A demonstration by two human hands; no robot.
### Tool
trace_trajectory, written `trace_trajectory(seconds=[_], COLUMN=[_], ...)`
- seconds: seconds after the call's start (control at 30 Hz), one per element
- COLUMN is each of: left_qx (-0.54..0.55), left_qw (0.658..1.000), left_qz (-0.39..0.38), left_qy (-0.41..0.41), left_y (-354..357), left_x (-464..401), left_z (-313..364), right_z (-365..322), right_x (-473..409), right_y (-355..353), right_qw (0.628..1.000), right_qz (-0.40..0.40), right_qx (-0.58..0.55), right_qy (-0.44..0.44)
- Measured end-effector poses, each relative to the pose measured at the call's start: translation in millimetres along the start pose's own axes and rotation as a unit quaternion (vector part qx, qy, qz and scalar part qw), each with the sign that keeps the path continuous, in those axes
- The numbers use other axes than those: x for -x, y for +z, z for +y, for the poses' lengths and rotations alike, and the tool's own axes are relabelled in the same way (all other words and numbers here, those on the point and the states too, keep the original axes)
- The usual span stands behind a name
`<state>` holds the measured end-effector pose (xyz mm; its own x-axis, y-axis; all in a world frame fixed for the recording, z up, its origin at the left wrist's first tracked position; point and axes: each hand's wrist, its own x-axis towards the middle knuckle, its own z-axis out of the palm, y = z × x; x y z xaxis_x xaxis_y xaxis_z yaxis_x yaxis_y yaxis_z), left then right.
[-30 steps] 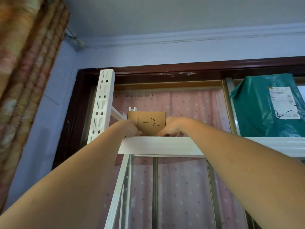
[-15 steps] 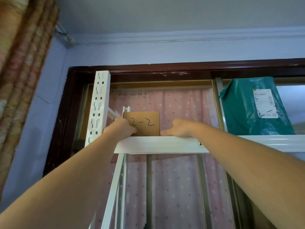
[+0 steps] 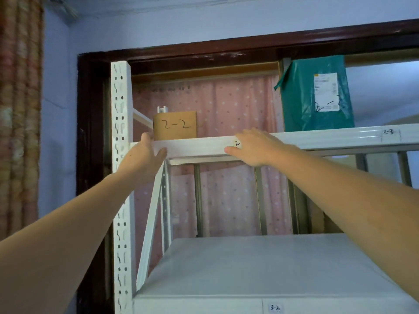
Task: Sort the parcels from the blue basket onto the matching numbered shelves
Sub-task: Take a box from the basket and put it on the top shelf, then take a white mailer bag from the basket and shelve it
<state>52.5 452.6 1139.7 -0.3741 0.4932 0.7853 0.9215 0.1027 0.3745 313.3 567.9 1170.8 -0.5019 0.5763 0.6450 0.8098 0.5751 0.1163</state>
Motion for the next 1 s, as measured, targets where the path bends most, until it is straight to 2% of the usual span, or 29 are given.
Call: trace_trajectory(seconds=[0.1,0.23,0.4,0.57,0.73,0.9,1.0], left_qx=[-0.044,-0.108,-0.142,-0.177,-0.188,-0.175,-0.195], left_qw=[0.998,0.984,0.954,0.919,0.894,0.890,0.882], left_qz=[-0.040,-0.137,-0.263,-0.353,-0.407,-0.420,-0.427], left_qy=[0.020,0.035,0.009,0.005,-0.011,-0.038,-0.053], left_y=[10,38,81,100,117,124,110], left_x=[47,105,177,239,281,300,316], left_z=[10,32,62,94,115,114,99], right_z=[17,51,105,141,152,147,125], right_x=[37,89,151,214,271,281,282], right_y=[6,26,70,122,163,178,183], right_qw=[1.000,0.998,0.993,0.967,0.942,0.934,0.931], right_qz=[0.011,0.020,-0.107,-0.244,-0.324,-0.330,-0.334], right_qx=[0.003,-0.008,-0.026,-0.067,-0.082,-0.135,-0.141], right_qy=[-0.025,-0.059,-0.053,-0.023,-0.027,-0.005,-0.045])
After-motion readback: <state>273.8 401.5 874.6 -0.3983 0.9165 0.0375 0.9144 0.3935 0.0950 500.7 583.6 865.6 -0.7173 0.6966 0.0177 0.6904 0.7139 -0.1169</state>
